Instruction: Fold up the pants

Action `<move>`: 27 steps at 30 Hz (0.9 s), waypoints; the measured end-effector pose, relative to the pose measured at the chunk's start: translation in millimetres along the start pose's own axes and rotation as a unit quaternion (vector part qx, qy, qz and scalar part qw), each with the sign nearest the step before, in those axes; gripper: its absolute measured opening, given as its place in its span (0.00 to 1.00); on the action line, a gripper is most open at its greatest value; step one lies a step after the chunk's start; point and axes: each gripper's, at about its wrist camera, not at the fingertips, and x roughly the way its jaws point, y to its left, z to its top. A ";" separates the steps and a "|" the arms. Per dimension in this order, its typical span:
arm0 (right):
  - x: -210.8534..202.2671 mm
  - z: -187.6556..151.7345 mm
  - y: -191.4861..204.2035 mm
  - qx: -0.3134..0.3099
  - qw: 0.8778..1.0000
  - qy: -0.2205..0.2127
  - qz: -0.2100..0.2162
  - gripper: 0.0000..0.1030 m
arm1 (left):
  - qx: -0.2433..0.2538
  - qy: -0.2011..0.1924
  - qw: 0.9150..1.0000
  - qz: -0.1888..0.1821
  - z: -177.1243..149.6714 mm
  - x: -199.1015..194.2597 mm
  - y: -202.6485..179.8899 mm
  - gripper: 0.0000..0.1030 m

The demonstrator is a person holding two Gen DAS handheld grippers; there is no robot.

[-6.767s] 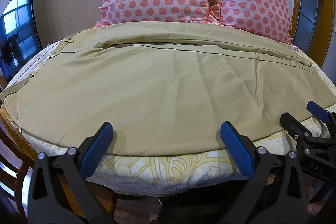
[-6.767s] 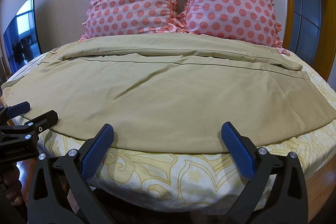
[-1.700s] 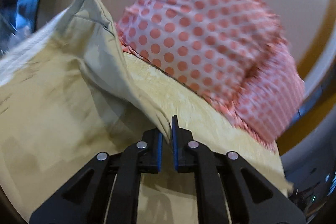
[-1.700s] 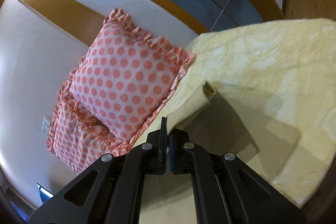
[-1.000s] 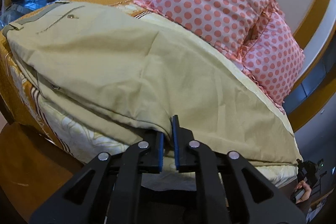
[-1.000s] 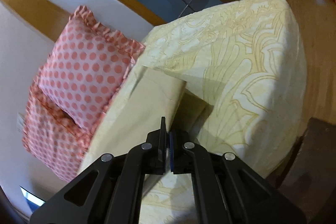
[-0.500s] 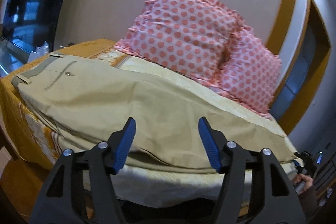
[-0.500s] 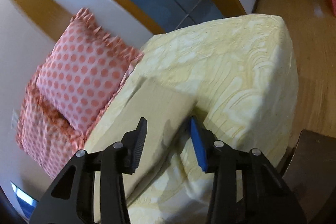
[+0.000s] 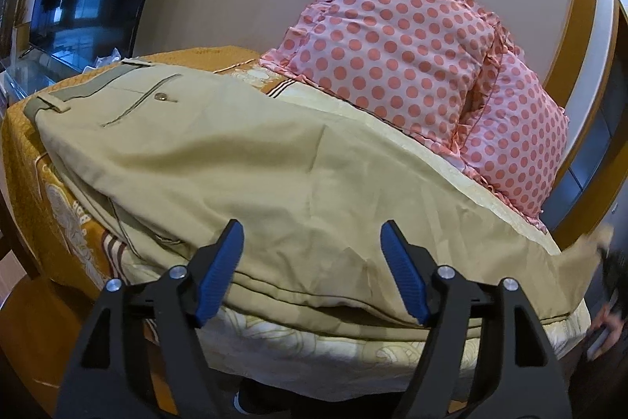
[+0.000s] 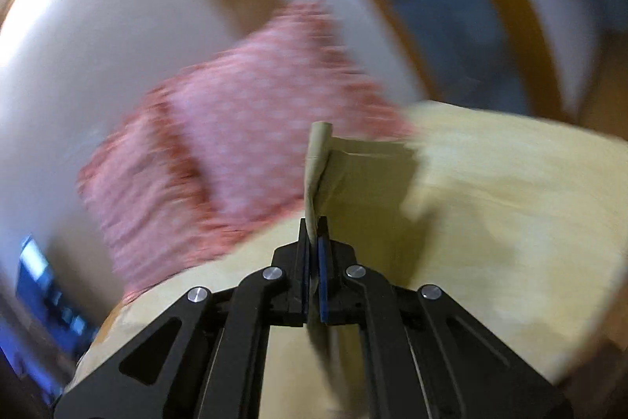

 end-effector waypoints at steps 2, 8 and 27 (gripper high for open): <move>24.4 -9.5 60.3 -0.040 0.995 0.030 0.083 0.03 | -0.006 0.001 1.000 -0.005 1.5 -1.3 1.0 0.70; 84.2 -121.2 203.6 -0.183 0.928 0.226 0.232 0.04 | -0.037 -0.036 0.999 0.008 13.5 -31.1 16.9 0.69; 109.4 -207.9 221.8 -0.296 0.891 0.312 0.147 0.56 | -0.115 -0.059 0.980 0.151 39.1 -38.1 120.6 0.68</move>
